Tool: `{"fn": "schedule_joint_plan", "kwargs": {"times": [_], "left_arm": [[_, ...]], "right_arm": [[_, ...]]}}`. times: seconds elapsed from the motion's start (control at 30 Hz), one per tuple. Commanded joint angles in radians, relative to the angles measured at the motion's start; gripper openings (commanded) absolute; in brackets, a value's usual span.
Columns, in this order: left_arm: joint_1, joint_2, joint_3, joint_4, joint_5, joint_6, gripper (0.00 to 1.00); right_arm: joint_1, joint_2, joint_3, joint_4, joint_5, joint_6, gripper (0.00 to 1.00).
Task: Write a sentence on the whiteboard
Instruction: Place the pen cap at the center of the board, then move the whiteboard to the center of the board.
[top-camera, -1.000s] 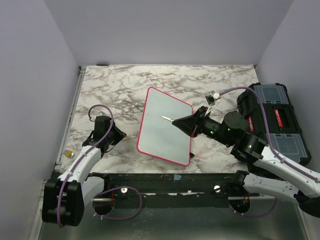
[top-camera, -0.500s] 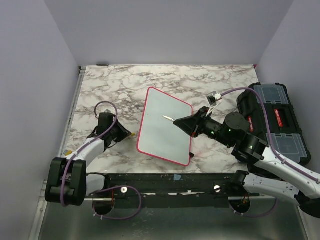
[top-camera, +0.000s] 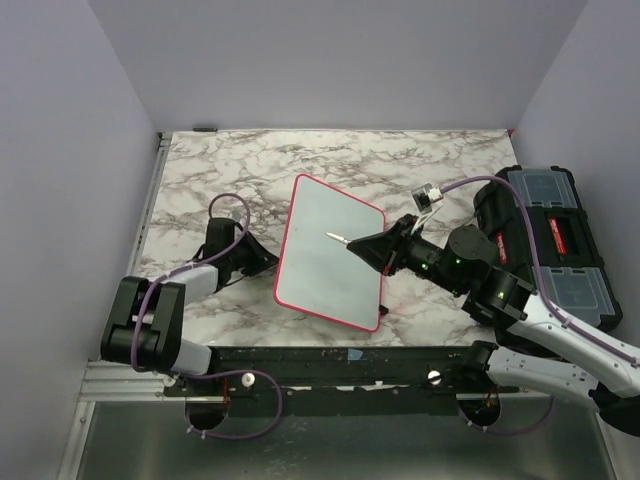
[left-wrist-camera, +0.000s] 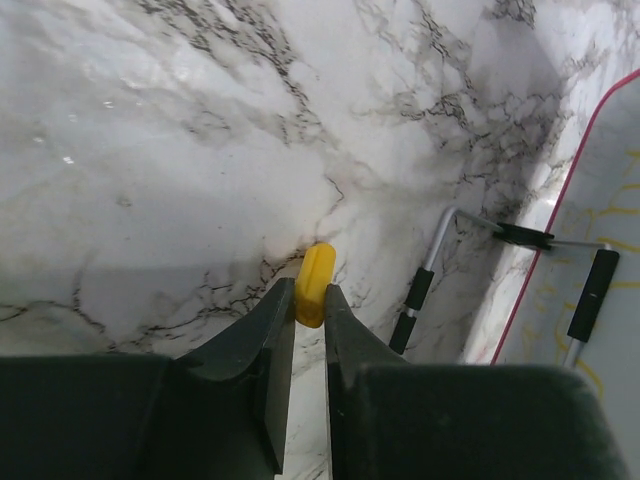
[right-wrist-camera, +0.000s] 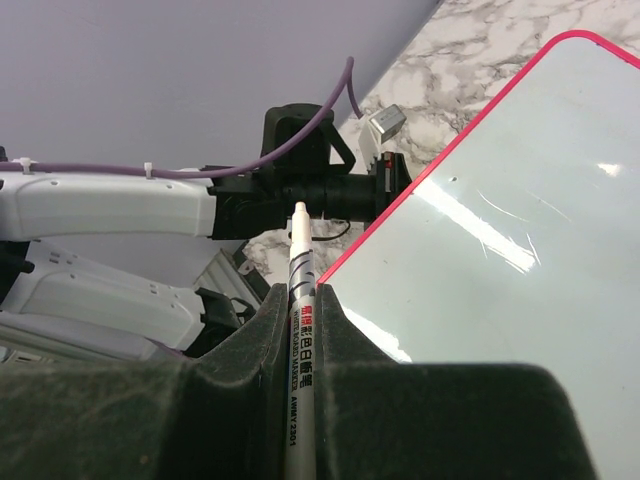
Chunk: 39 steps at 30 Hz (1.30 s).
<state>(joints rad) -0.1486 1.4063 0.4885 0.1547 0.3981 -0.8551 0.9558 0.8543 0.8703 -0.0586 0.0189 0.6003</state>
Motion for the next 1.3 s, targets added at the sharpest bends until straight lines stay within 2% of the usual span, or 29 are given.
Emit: {"fn": "schedule_joint_plan", "kwargs": {"times": [0.0, 0.1, 0.27, 0.4, 0.47, 0.63, 0.77, 0.9, 1.07, 1.27], "left_arm": [[-0.031, 0.035, 0.032, 0.052, 0.060, 0.032, 0.05], [-0.032, 0.028, 0.033, 0.050, 0.061, 0.036, 0.08], [-0.031, -0.040, 0.020, 0.003, 0.044, 0.057, 0.39], [-0.031, -0.132, 0.023, -0.084, 0.005, 0.084, 0.54], [-0.031, -0.195, 0.032, -0.149, -0.023, 0.100, 0.58], [-0.032, -0.405, 0.062, -0.367, -0.152, 0.136, 0.58], [-0.040, -0.647, 0.112, -0.550, -0.275, 0.163, 0.59], [-0.082, -0.798, 0.178, -0.687, -0.353, 0.192, 0.58], [-0.234, -0.878, 0.230, -0.780, -0.437, 0.183, 0.54], [-0.463, -0.867, 0.257, -0.793, -0.524, 0.122, 0.47]], "right_arm": [[0.003, -0.008, -0.006, -0.017, 0.030, -0.019, 0.01], [0.004, -0.009, -0.003, -0.022, 0.032, -0.020, 0.01], [0.003, -0.012, 0.000, -0.027, 0.037, -0.023, 0.01], [0.003, -0.011, 0.005, -0.029, 0.039, -0.025, 0.01], [0.003, -0.012, 0.011, -0.032, 0.041, -0.028, 0.01], [0.003, -0.013, 0.042, -0.049, 0.055, -0.043, 0.01], [0.003, -0.014, 0.073, -0.065, 0.087, -0.058, 0.01], [0.003, -0.015, 0.103, -0.071, 0.136, -0.073, 0.01], [0.004, -0.005, 0.142, -0.086, 0.192, -0.092, 0.01], [0.004, -0.020, 0.169, -0.120, 0.302, -0.096, 0.01]]}}
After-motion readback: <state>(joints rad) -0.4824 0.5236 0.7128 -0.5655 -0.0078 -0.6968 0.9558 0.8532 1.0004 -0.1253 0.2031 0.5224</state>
